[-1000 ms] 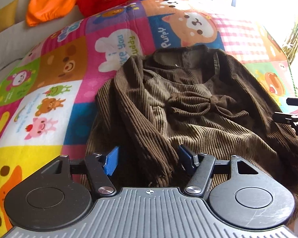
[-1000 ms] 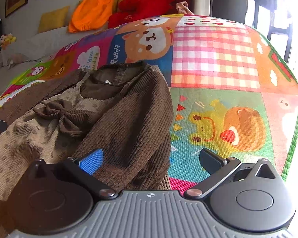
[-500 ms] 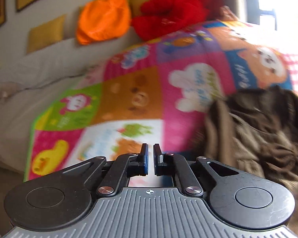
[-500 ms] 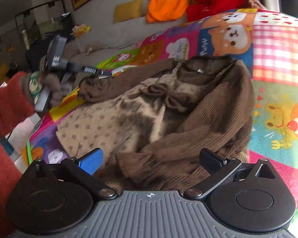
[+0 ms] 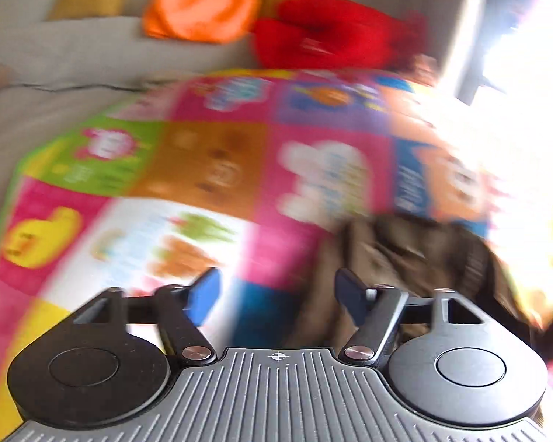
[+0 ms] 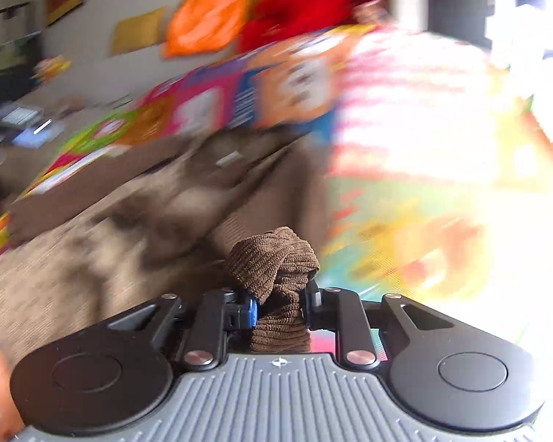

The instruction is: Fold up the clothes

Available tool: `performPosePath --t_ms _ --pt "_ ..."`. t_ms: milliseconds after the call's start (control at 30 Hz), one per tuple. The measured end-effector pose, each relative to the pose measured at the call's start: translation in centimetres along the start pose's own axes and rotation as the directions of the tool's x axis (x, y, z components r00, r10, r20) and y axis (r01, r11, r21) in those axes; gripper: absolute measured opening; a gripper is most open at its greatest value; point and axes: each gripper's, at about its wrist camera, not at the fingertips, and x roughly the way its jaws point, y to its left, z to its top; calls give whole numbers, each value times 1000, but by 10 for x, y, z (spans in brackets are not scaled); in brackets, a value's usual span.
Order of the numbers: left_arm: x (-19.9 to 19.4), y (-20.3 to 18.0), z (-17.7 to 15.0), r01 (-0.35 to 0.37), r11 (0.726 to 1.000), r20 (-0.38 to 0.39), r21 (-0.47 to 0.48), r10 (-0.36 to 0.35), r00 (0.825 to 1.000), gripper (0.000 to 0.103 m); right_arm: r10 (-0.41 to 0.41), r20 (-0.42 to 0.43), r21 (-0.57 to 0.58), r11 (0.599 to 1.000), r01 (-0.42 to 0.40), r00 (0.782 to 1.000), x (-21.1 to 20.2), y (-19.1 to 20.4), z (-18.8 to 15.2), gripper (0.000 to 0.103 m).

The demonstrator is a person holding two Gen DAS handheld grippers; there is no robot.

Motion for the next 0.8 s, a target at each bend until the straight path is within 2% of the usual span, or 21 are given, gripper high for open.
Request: performPosePath --t_ms 33,100,167,200,267,333,400,467,533,600,667,733,767,800 --pt "2 -16 -7 4 998 -4 66 -3 1000 92 -80 39 10 997 80 996 2 -17 13 20" --pt "6 -45 -21 4 980 -10 199 -2 1000 96 -213 101 31 977 211 972 8 -48 38 20" --pt "22 -58 -28 -68 950 -9 304 75 997 96 -307 142 49 952 304 941 16 -75 58 20" --pt "31 -61 -30 -97 936 -13 338 108 994 96 -315 128 64 949 309 940 25 -85 64 20" --pt "54 -56 -28 -99 932 -53 348 125 991 94 -321 86 82 946 314 943 45 -97 67 24" --pt "73 -50 -26 -105 926 -90 363 147 985 79 -321 52 79 945 317 946 60 -94 61 27" --pt "88 -45 -25 -87 922 -129 376 145 981 44 -308 36 66 950 305 951 70 -82 49 35" --pt "97 -40 -21 -63 926 -157 373 130 979 34 -296 28 41 955 295 955 77 -69 40 45" --pt "101 -37 -14 -65 919 -148 389 132 980 26 -295 22 5 956 295 955 82 -59 32 46" --pt "102 -32 -2 -131 898 -91 419 185 979 23 -310 25 -20 950 310 950 82 -56 30 46" --pt "105 -22 13 -232 865 -8 444 263 965 19 -325 31 -27 945 326 945 82 -59 30 46" --pt "112 -6 27 -365 812 83 456 369 926 17 -351 30 -33 935 352 936 84 -65 31 46" --pt "116 4 32 -409 794 107 449 407 907 19 -366 28 -39 929 367 930 85 -69 31 48" --pt "118 15 39 -434 794 109 425 431 896 22 -379 16 -45 924 380 925 88 -73 30 50"
